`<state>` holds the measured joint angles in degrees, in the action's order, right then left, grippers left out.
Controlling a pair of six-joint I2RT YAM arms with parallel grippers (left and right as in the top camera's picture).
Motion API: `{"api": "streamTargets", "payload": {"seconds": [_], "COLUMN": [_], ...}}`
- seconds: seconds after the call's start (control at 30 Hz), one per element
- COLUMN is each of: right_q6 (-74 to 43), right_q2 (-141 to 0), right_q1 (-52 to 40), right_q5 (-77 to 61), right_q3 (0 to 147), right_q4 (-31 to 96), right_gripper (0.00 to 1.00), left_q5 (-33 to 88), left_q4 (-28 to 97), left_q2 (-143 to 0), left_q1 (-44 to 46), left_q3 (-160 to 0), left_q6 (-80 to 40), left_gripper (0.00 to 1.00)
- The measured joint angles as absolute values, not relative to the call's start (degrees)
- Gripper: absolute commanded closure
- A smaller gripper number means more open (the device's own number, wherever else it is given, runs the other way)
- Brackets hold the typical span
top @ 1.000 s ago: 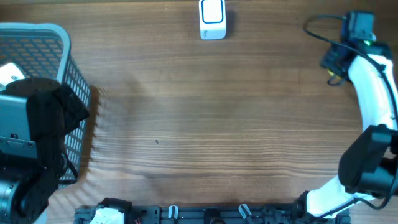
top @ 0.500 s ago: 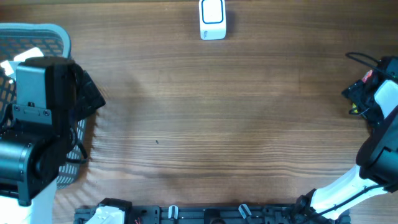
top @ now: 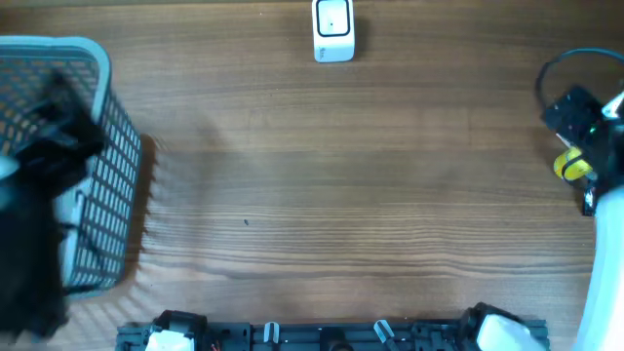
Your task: Scan the item barcode
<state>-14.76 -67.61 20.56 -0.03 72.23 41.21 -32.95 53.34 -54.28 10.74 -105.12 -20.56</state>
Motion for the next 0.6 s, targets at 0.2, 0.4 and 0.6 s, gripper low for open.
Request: {"api": "streamTargets", "payload": {"seconds": [0.2, 0.4, 0.6], "right_q6": [-11.8, -6.9, -6.1], "right_q2": [-47.5, -39.1, -23.7], "right_q1": [17.0, 12.7, 12.1], "right_q5": [-5.1, -5.4, -6.0], "right_q3": [74.1, 70.6, 70.7], "right_q4": [13.7, 26.0, 28.8], "right_gripper": [0.0, 0.0, 0.0], "left_q5": [-42.7, -42.1, -28.4], "left_q4": [32.2, 32.1, 31.4], "left_q2": [-49.5, -47.4, -26.6], "left_q1": [10.7, 9.5, -3.4], "left_q3": [-107.0, -94.8, -76.1], "left_q6": [-16.0, -12.3, -11.6], "left_gripper": [0.0, 0.0, 0.0]}}
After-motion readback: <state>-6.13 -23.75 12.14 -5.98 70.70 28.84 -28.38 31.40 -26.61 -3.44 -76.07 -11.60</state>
